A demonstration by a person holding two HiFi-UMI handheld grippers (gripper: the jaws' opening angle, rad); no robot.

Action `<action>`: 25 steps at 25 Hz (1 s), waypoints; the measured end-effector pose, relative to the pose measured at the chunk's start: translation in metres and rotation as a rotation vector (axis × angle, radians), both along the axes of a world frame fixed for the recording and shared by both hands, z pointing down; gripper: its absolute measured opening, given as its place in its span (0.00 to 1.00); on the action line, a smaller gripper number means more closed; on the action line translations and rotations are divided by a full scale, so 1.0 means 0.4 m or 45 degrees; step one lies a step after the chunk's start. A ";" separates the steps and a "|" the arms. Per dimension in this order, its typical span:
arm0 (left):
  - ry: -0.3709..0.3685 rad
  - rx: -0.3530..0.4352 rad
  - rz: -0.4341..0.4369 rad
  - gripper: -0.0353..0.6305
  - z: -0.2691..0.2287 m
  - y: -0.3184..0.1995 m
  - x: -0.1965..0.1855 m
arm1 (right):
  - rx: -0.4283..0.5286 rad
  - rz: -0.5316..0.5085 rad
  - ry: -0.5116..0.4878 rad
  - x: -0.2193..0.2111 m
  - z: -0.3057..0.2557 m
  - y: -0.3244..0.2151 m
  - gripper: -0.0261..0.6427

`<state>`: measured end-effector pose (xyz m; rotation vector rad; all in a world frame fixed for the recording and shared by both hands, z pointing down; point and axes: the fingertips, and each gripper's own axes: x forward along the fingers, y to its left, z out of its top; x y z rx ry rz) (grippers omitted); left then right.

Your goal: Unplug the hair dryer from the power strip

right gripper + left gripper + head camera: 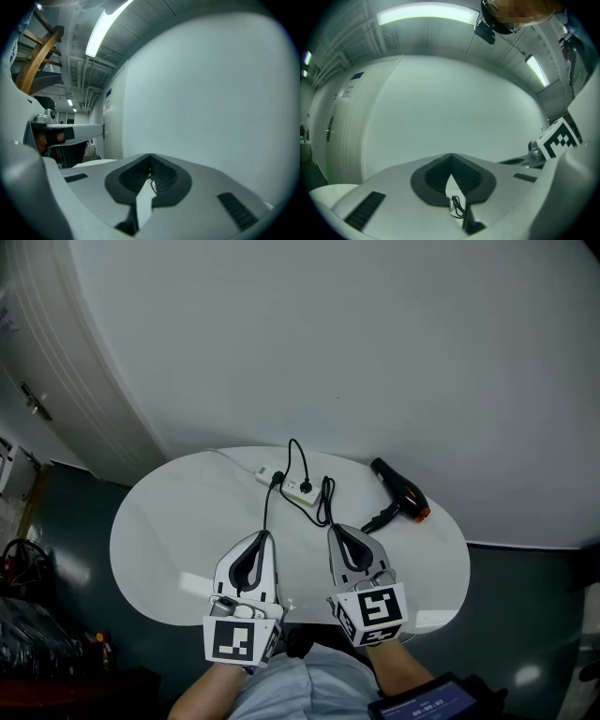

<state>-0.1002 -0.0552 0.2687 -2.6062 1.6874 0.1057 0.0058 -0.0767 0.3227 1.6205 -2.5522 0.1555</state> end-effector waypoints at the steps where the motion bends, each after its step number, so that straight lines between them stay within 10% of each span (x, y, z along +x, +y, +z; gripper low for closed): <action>1: -0.027 0.007 0.002 0.05 0.005 -0.013 0.000 | -0.006 -0.002 0.000 0.003 0.003 -0.015 0.04; 25: 0.020 -0.221 -0.087 0.05 0.121 -0.328 0.023 | -0.240 -0.153 0.008 -0.018 0.203 -0.334 0.04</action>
